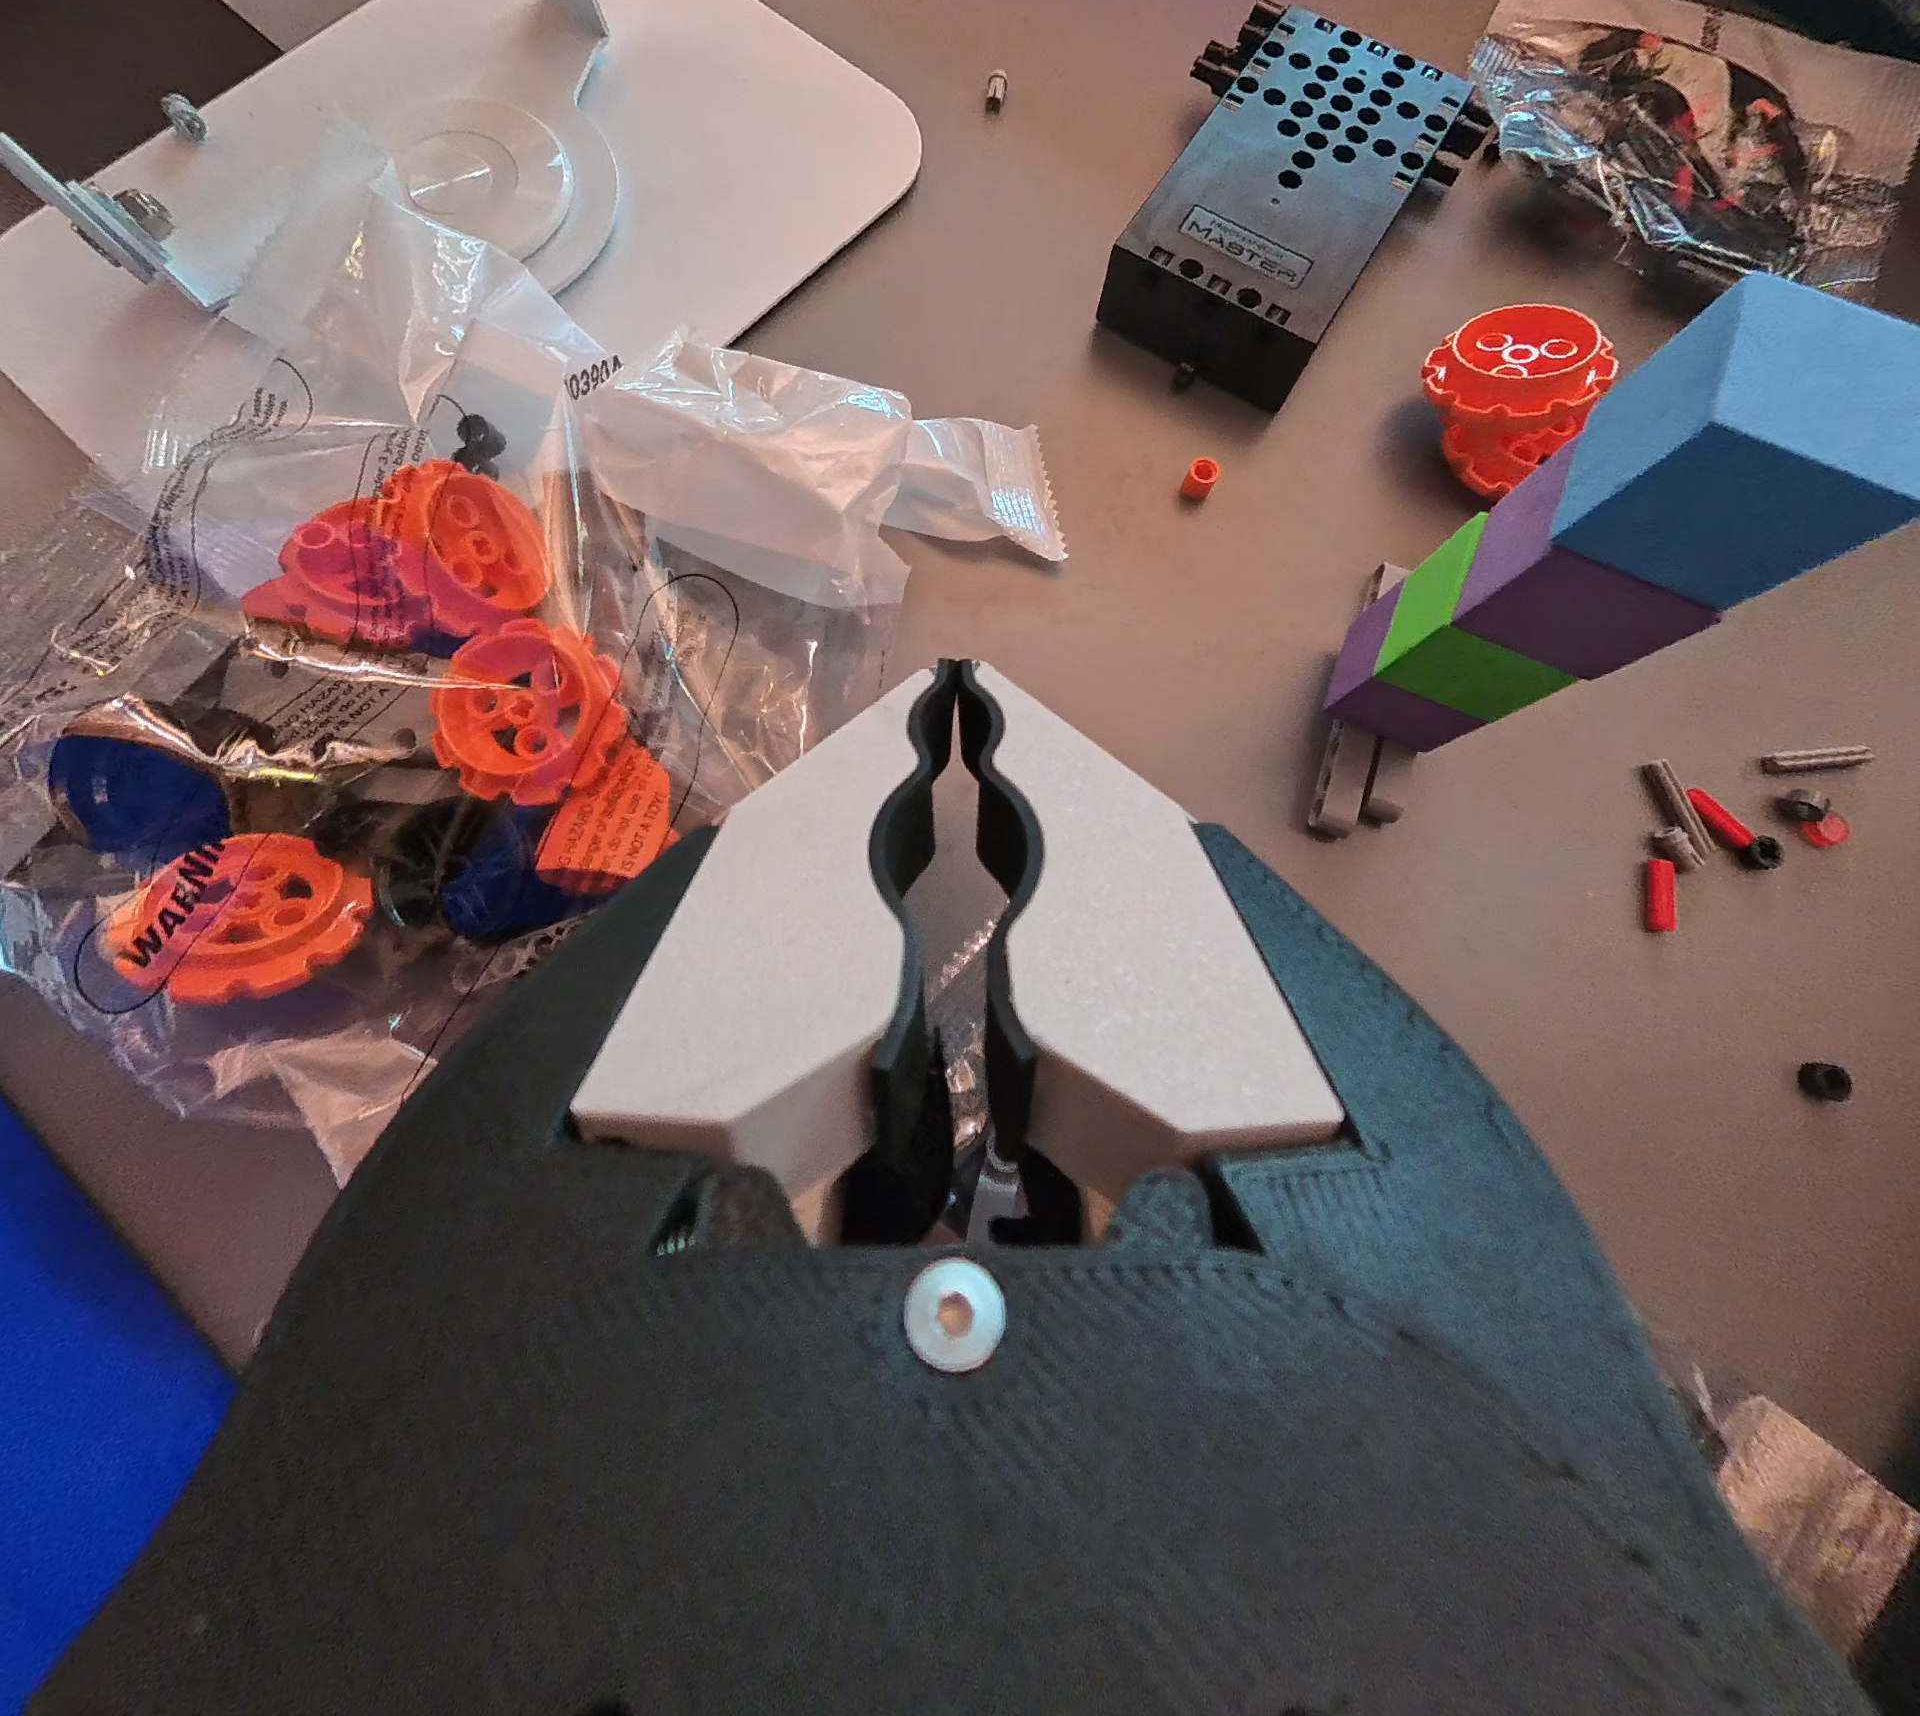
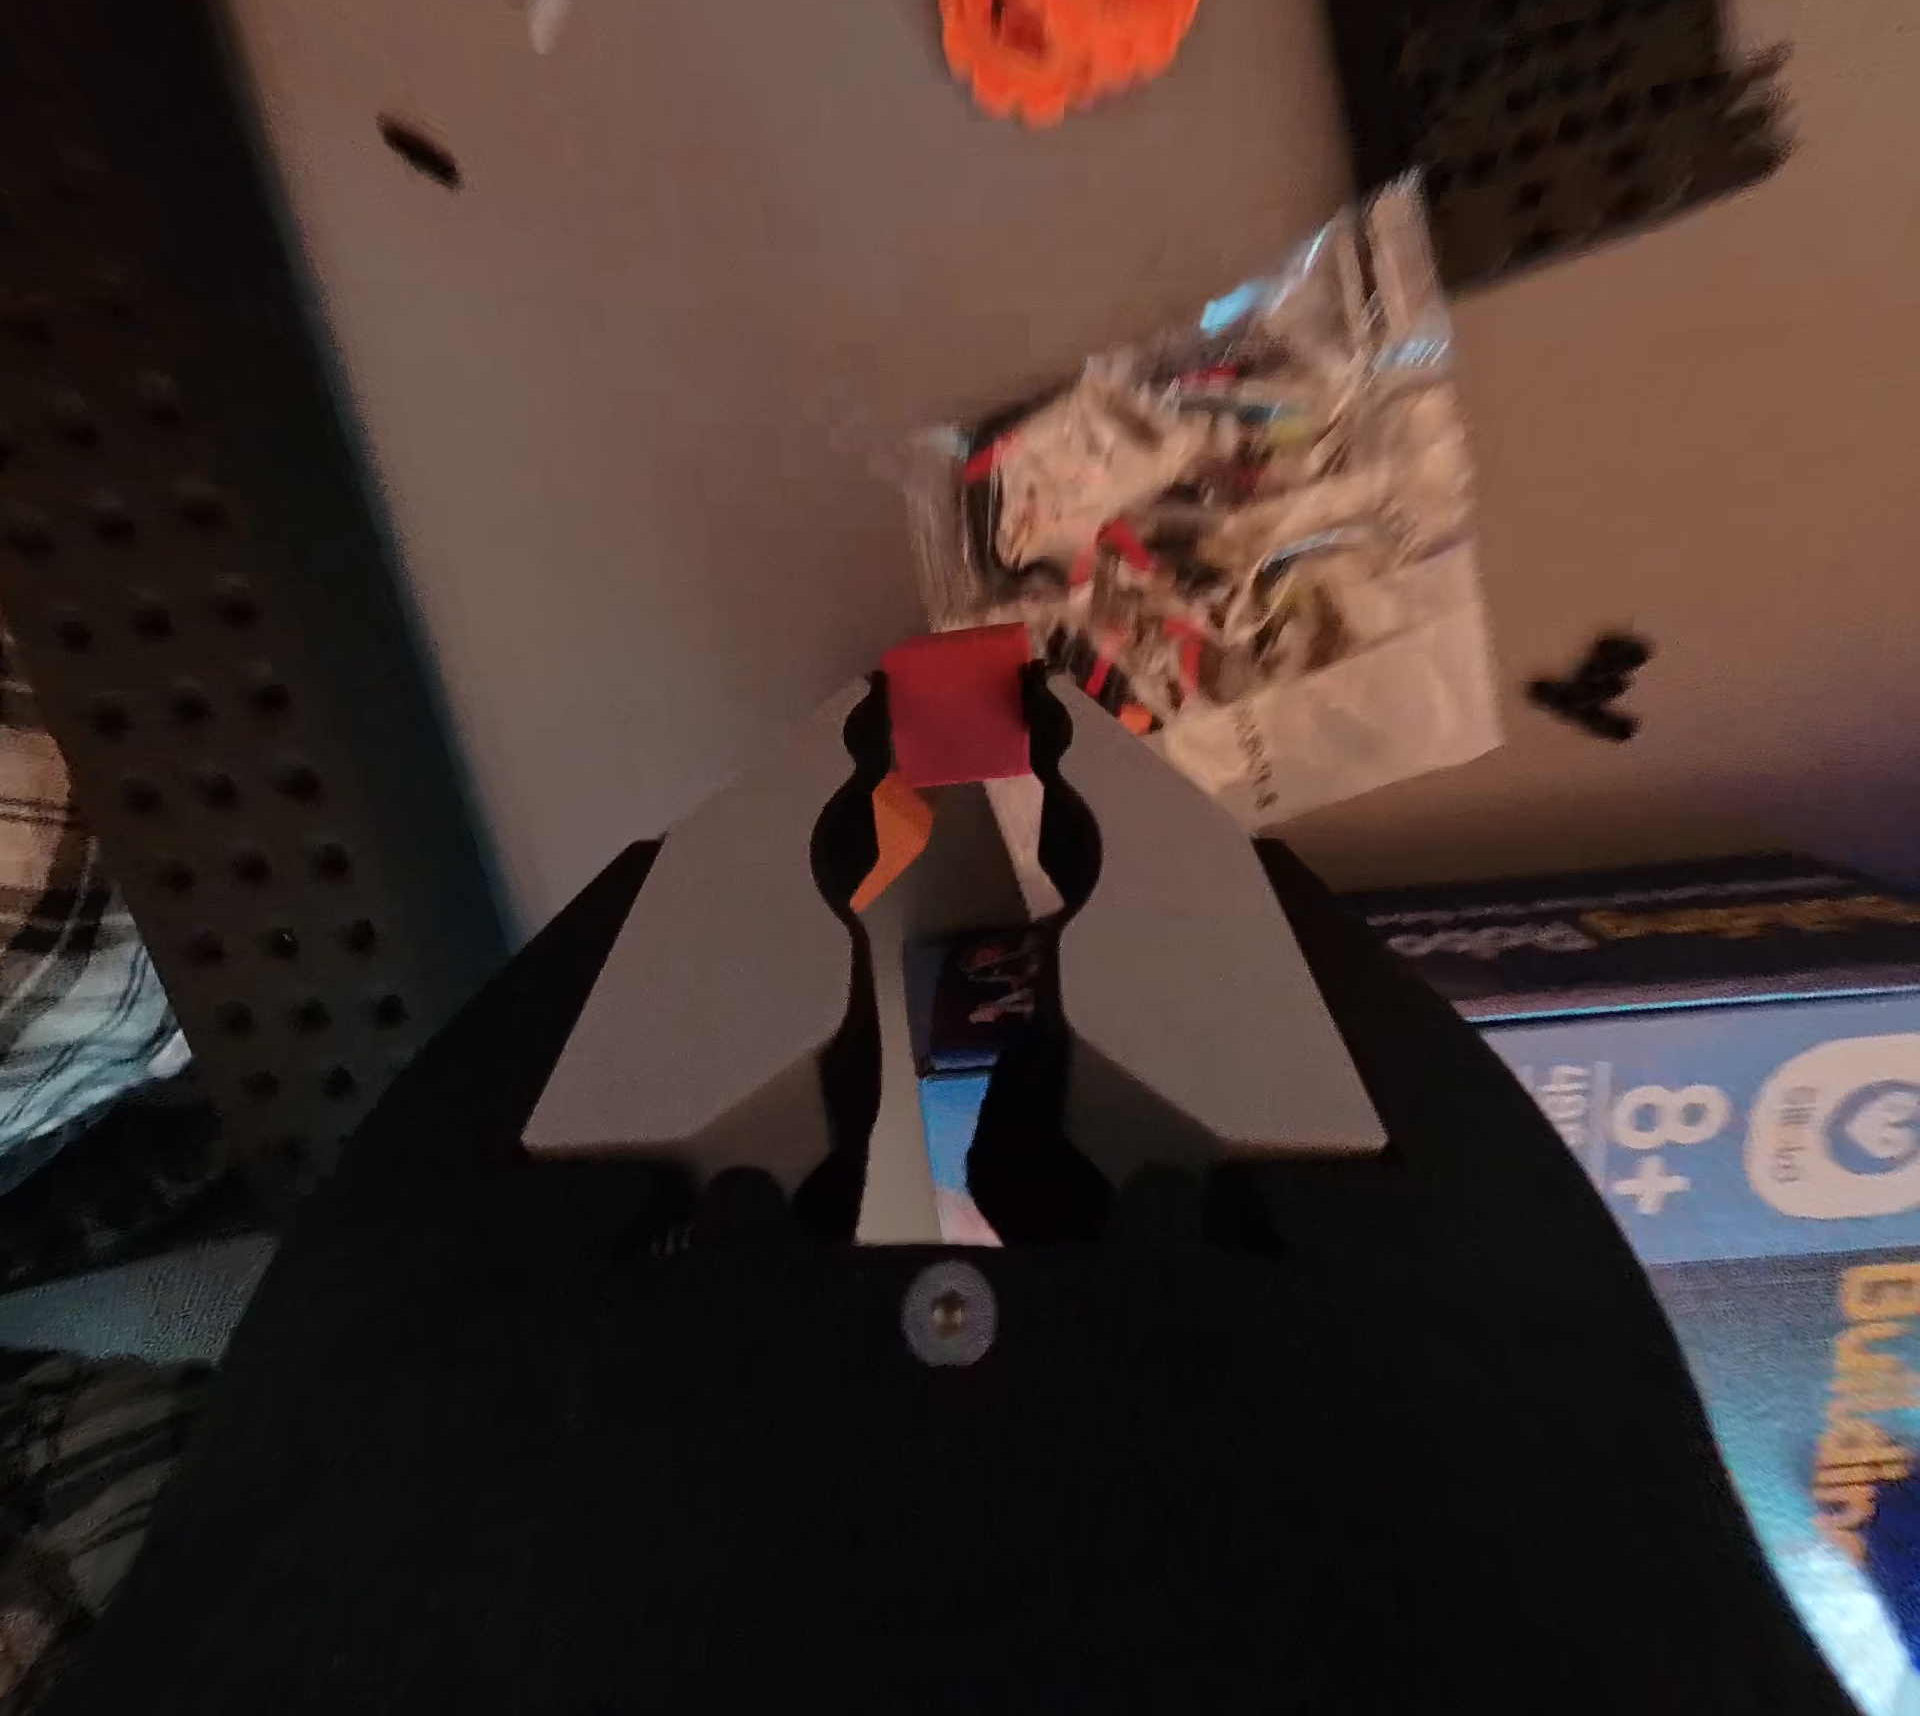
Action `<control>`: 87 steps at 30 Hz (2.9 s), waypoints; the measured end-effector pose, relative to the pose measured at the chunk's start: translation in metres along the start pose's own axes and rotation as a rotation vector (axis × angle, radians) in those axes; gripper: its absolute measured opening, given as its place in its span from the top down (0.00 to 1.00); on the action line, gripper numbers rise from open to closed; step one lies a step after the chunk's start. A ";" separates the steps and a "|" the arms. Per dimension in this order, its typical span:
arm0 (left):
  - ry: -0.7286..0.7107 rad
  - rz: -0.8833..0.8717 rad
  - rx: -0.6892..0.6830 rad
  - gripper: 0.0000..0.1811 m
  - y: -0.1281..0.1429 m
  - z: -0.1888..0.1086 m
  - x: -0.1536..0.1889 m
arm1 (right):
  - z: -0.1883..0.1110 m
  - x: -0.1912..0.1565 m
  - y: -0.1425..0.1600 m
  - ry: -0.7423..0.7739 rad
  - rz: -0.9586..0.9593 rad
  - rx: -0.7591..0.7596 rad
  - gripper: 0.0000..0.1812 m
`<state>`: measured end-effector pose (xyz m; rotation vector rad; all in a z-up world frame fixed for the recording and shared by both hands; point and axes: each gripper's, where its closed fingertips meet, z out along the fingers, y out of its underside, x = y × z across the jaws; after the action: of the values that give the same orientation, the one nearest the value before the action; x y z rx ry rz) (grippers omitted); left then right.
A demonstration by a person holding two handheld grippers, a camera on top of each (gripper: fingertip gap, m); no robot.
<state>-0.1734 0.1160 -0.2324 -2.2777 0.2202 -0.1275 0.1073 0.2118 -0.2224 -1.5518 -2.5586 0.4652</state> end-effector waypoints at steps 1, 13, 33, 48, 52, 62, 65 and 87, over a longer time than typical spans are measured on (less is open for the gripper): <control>0.000 0.001 -0.001 1.00 0.000 0.000 0.000 | -0.008 0.001 -0.013 0.013 -0.016 0.043 0.86; -0.013 -0.011 0.018 1.00 -0.001 -0.003 -0.006 | -0.036 -0.017 -0.191 0.016 -0.272 0.203 0.87; -0.006 -0.001 0.024 1.00 -0.003 -0.004 -0.003 | 0.002 -0.022 -0.228 -0.026 -0.344 0.073 0.86; -0.003 -0.003 0.019 1.00 -0.002 -0.003 -0.003 | 0.004 -0.023 -0.226 -0.060 -0.325 0.049 0.86; -0.002 -0.003 0.018 1.00 -0.002 -0.003 -0.003 | 0.003 -0.023 -0.226 -0.060 -0.323 0.047 0.86; -0.001 -0.003 0.016 1.00 -0.001 -0.003 -0.003 | 0.005 -0.022 -0.227 -0.079 -0.301 0.050 0.86; -0.001 -0.004 0.016 1.00 -0.001 -0.003 -0.003 | 0.005 -0.021 -0.227 -0.077 -0.298 0.050 0.86; 0.002 -0.001 0.016 1.00 -0.001 -0.002 -0.001 | -0.022 -0.007 -0.064 0.078 -0.075 0.021 0.78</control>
<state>-0.1750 0.1152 -0.2300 -2.2623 0.2182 -0.1310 0.0615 0.1825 -0.1808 -1.4314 -2.5344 0.4135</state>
